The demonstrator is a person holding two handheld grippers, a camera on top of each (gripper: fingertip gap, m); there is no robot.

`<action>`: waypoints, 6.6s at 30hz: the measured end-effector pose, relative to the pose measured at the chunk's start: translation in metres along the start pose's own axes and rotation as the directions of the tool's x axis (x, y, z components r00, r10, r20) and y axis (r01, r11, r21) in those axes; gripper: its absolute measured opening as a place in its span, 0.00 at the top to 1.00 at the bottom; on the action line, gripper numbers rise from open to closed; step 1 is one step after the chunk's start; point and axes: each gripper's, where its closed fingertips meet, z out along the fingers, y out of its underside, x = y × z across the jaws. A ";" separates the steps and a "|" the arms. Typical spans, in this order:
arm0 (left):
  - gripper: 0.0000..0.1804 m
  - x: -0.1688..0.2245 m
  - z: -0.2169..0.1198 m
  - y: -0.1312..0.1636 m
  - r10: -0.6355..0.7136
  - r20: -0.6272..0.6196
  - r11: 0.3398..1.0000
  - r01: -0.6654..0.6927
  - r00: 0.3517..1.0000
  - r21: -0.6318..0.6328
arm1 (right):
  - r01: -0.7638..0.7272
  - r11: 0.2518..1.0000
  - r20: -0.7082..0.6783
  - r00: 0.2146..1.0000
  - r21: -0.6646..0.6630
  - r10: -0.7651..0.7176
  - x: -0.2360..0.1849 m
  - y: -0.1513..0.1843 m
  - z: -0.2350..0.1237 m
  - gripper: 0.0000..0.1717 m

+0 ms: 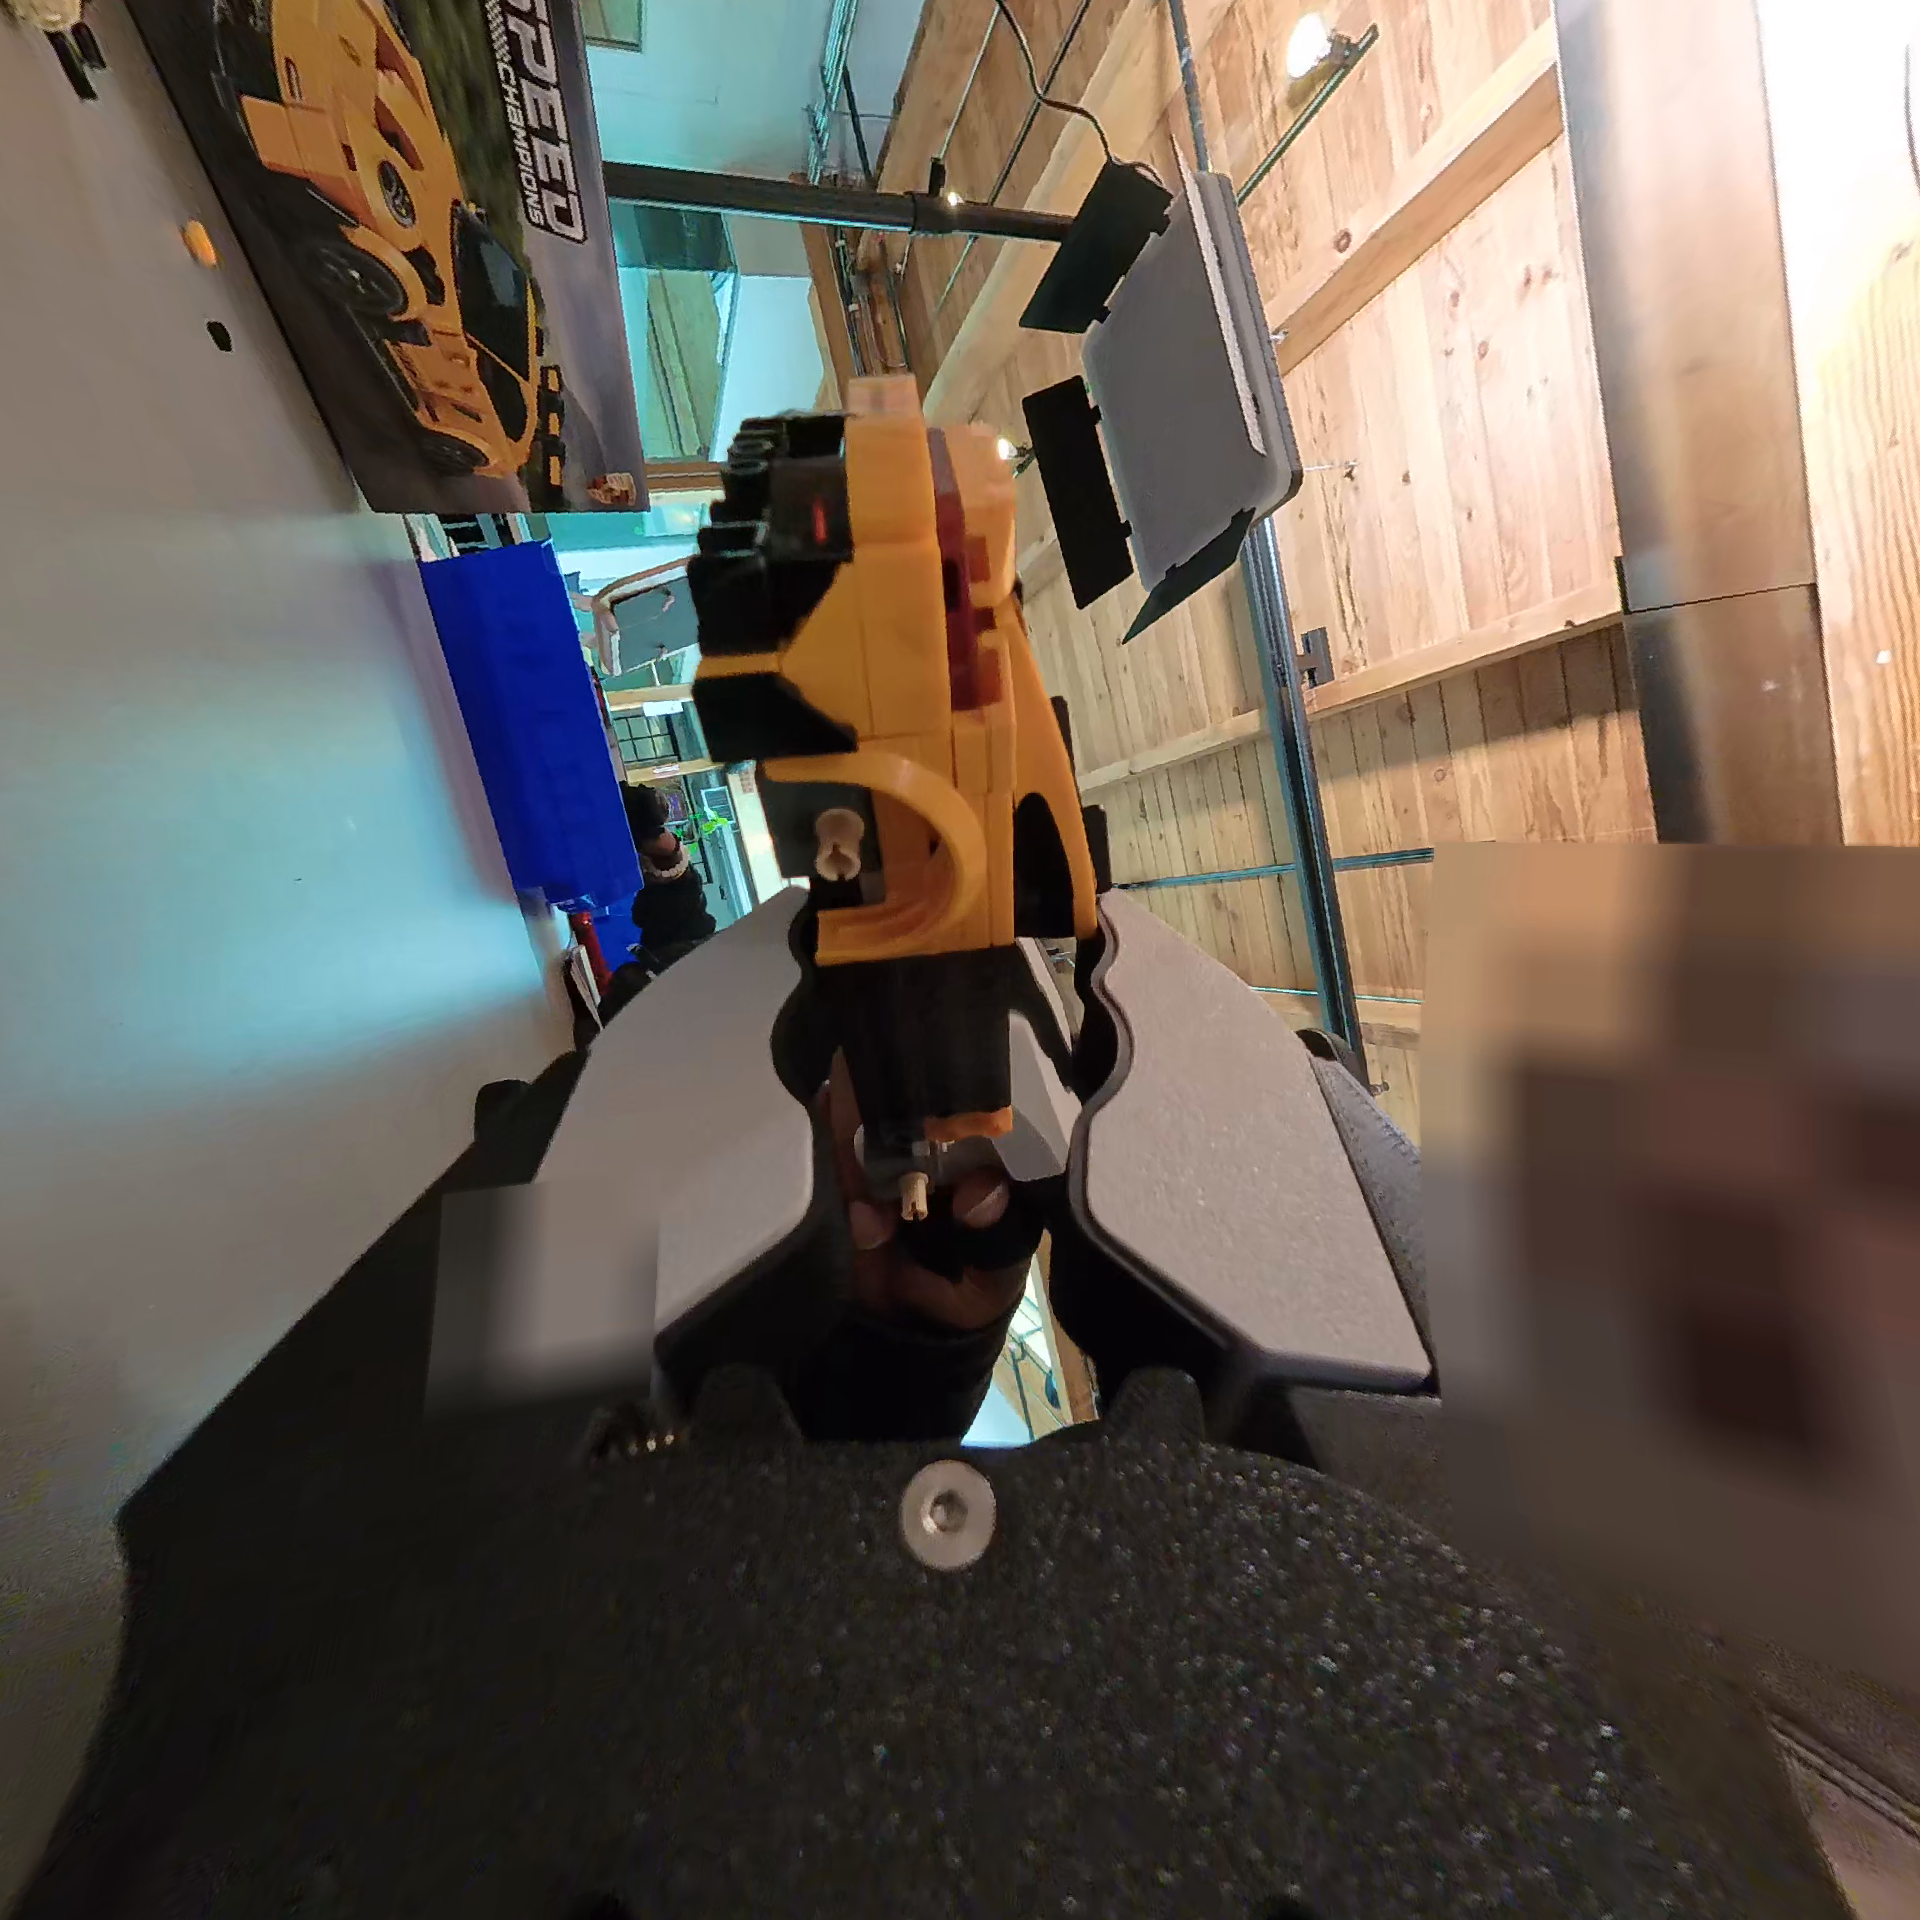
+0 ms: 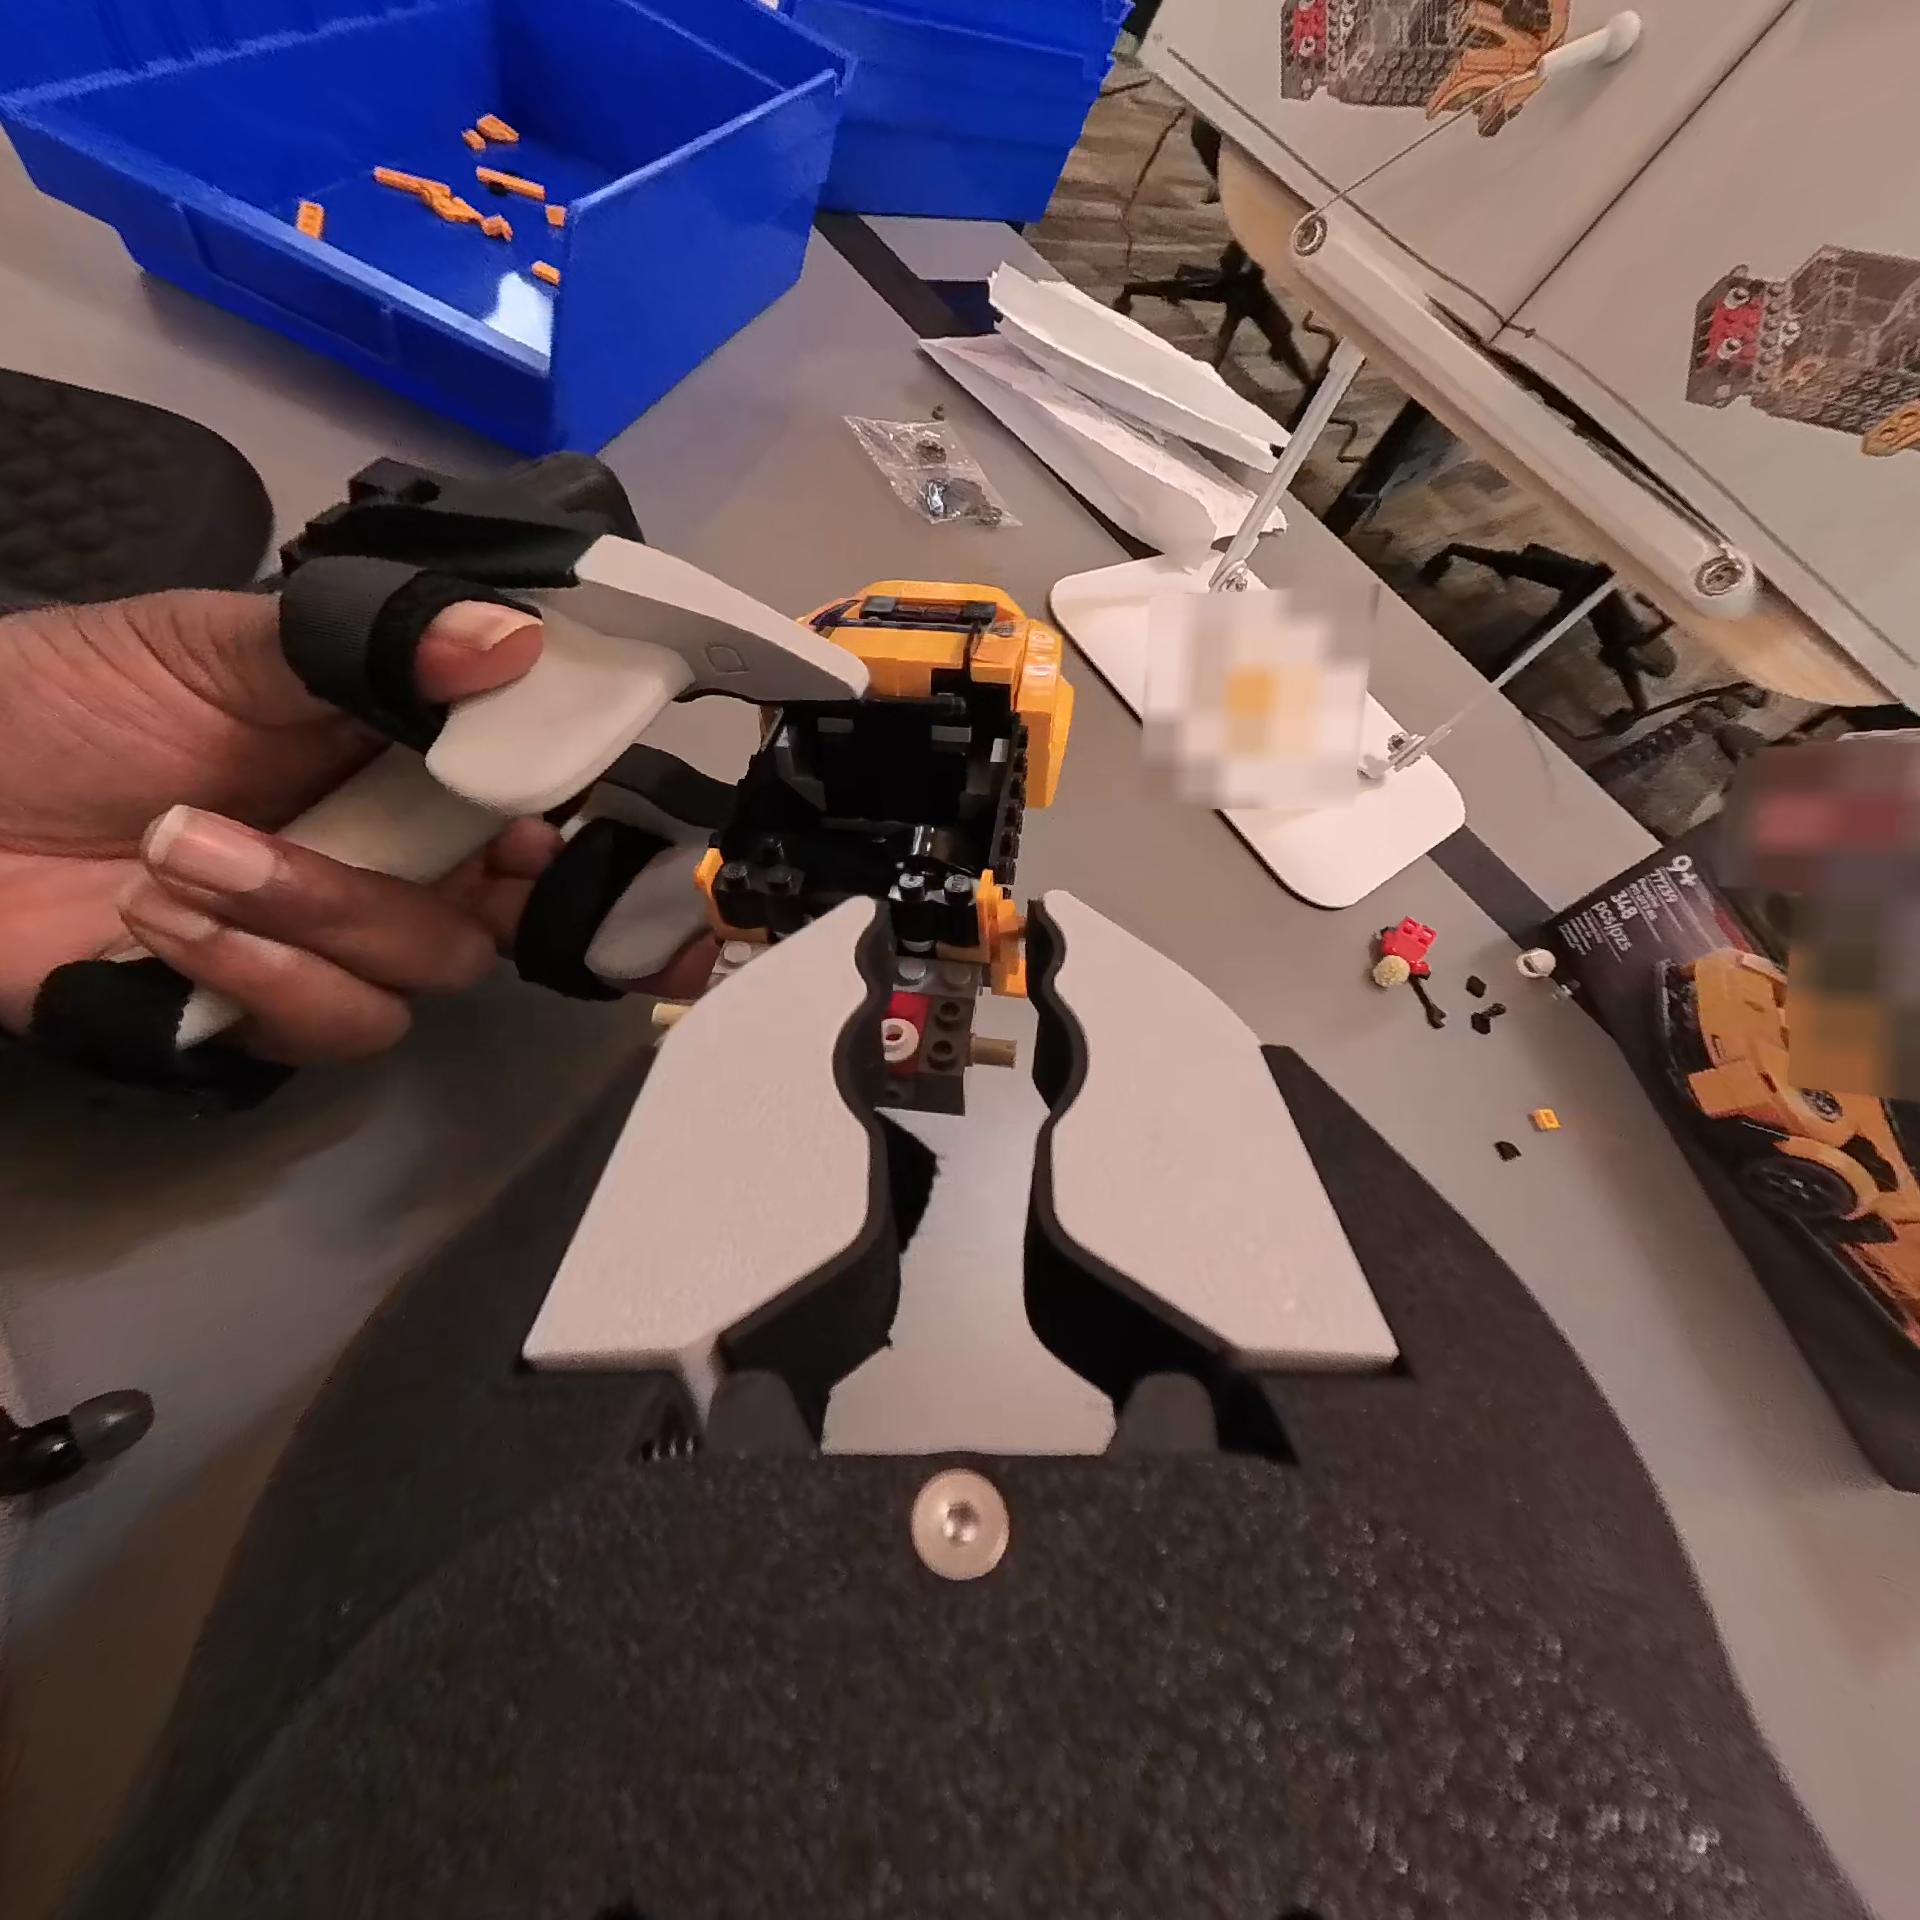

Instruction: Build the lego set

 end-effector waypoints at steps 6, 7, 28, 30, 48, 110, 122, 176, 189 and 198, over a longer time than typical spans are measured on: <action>0.74 -0.001 -0.002 -0.005 -0.004 0.002 1.000 0.004 1.000 0.029 | 0.002 1.000 -0.001 1.000 -0.016 -0.002 0.002 0.001 -0.001 0.86; 0.74 -0.001 -0.002 -0.005 -0.004 0.002 1.000 0.004 1.000 0.029 | 0.007 1.000 -0.001 1.000 -0.019 -0.007 0.002 0.002 -0.001 0.86; 0.74 0.002 -0.001 -0.002 0.002 0.001 1.000 -0.002 1.000 0.019 | 0.048 0.999 -0.041 0.998 -0.026 -0.049 0.004 0.000 0.001 0.87; 0.74 0.003 -0.001 -0.001 0.007 -0.001 1.000 -0.007 1.000 0.011 | 0.049 0.999 -0.042 0.998 -0.020 -0.050 0.004 -0.001 0.000 0.87; 0.75 0.003 0.002 0.003 0.040 0.000 0.999 -0.040 0.999 -0.036 | 0.042 0.999 -0.047 0.998 0.012 -0.042 0.005 -0.002 -0.003 0.88; 0.77 -0.073 -0.036 0.065 0.171 0.477 0.837 0.128 0.862 -0.532 | -0.313 0.912 0.471 0.783 -0.265 0.406 -0.009 0.044 0.034 0.68; 0.74 -0.084 -0.053 0.065 0.182 0.598 0.817 0.219 0.781 -0.534 | -0.268 0.935 0.589 0.727 -0.230 0.354 -0.010 0.070 0.030 0.73; 0.72 -0.072 -0.085 -0.014 0.782 0.287 0.511 -0.307 0.553 -0.802 | 0.079 0.903 0.633 0.739 -0.422 0.231 -0.012 0.075 0.053 0.62; 0.75 -0.053 -0.082 -0.026 0.679 0.251 0.632 -0.375 0.690 -0.679 | 0.333 0.777 0.692 0.700 -0.535 0.176 -0.031 0.087 0.068 0.61; 0.75 -0.055 -0.083 -0.027 0.666 0.263 0.644 -0.360 0.699 -0.675 | 0.321 0.777 0.671 0.722 -0.541 0.168 -0.015 0.088 0.072 0.64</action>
